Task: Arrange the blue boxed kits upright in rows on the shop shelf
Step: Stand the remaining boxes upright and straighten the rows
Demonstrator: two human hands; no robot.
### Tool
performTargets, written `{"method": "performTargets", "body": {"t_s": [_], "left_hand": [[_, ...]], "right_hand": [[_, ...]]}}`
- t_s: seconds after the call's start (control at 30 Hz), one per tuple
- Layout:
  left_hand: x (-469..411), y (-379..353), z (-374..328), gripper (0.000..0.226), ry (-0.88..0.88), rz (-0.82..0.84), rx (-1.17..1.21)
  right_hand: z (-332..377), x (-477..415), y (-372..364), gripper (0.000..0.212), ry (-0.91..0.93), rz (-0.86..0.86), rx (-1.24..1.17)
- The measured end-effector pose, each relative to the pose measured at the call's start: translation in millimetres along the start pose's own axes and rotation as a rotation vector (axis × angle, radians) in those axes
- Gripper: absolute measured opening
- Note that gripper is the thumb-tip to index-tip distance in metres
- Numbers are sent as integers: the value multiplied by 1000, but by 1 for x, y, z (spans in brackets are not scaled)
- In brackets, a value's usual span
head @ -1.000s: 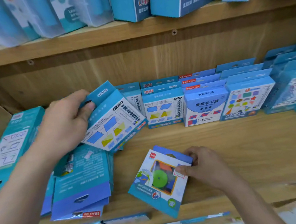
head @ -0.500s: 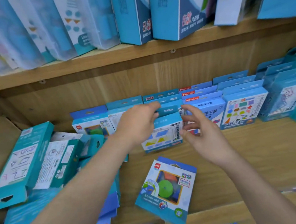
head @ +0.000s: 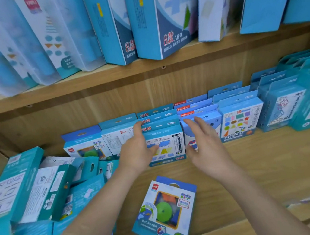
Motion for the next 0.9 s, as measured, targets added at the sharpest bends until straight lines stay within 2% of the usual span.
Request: {"method": "performTargets", "body": {"t_s": [0.13, 0.37, 0.5, 0.7, 0.9], "left_hand": [[-1, -1, -5, 74, 27, -68, -10], [-4, -12, -9, 75, 34, -126, -161], [-5, -11, -11, 68, 37, -115, -241], [-9, -11, -15, 71, 112, -99, -281], [9, 4, -22, 81, 178, -84, -238]], "right_hand": [[0, -10, 2, 61, -54, 90, 256], [1, -24, 14, 56, -21, 64, 522], [-3, -28, 18, 50, 38, 28, 543], [-14, -30, 16, 61, 92, -9, 626], [-18, -28, 19, 57, 109, 39, 450]]}}
Point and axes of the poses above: each hand's wrist, its own x-axis away from the middle knuckle, its own y-axis out of the back of the hand, z = x × y, the point moved 4 cm from there along -x, towards the middle knuckle, and after that the axes turned 15 degrees about z, right-handed, at the moved point
